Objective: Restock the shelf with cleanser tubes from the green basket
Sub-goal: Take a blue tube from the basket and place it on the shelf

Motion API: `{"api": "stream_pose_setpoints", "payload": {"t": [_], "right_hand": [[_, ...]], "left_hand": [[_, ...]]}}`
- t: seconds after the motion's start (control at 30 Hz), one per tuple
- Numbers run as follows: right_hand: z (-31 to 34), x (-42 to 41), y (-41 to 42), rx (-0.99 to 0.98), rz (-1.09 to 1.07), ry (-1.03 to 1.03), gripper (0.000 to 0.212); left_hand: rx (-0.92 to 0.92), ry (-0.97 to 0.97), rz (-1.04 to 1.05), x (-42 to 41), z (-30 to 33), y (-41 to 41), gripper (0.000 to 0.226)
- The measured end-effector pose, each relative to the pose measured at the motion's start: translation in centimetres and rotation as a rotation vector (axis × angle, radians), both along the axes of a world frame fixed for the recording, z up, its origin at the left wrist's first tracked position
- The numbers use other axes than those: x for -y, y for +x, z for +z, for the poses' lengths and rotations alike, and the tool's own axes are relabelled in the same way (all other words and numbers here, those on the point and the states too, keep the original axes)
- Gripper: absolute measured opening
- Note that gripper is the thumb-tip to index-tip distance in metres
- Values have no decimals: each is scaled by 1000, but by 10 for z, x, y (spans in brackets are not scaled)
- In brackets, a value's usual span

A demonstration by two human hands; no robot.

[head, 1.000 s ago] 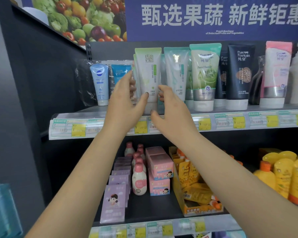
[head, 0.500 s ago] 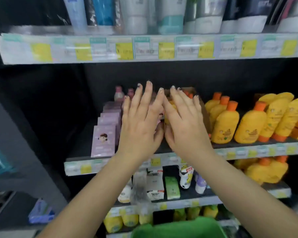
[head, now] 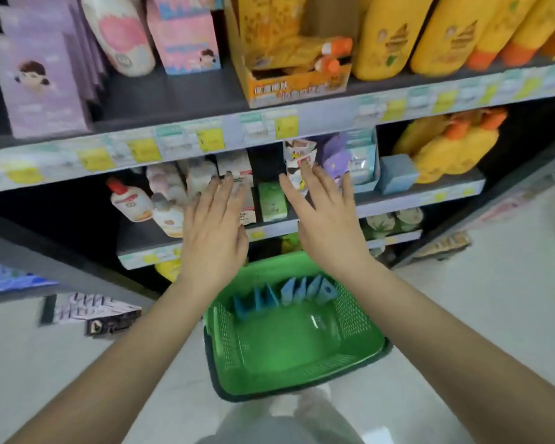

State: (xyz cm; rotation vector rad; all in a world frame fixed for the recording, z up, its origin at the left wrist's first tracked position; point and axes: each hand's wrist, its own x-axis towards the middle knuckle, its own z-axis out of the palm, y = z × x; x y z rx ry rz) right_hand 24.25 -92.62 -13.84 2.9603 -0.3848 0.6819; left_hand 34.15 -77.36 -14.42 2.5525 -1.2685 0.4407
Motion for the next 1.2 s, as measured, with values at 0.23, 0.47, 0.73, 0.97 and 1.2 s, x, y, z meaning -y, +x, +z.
{"api": "stream_pose_setpoints", "payload": {"t": [0.23,0.47,0.73,0.97,1.2], "right_hand": [[-78,0,-39,-185,-48,148,91],[-151,-11,-68,-332,-47,249,79],[-210,-3,-82,-324,-18,229,79],[-236,15,-90,-335,-83,246,81],[-246,21,-91,-366,-82,248,79]], "left_hand": [[-217,113,-18,-29,-96,-25,56],[-636,458,16,-40,-206,-36,53],[-837,827,397,-26,-296,-32,14],[-959,776,585,-7,-347,-25,30],[-1161,708,731,3,-345,-29,33]]}}
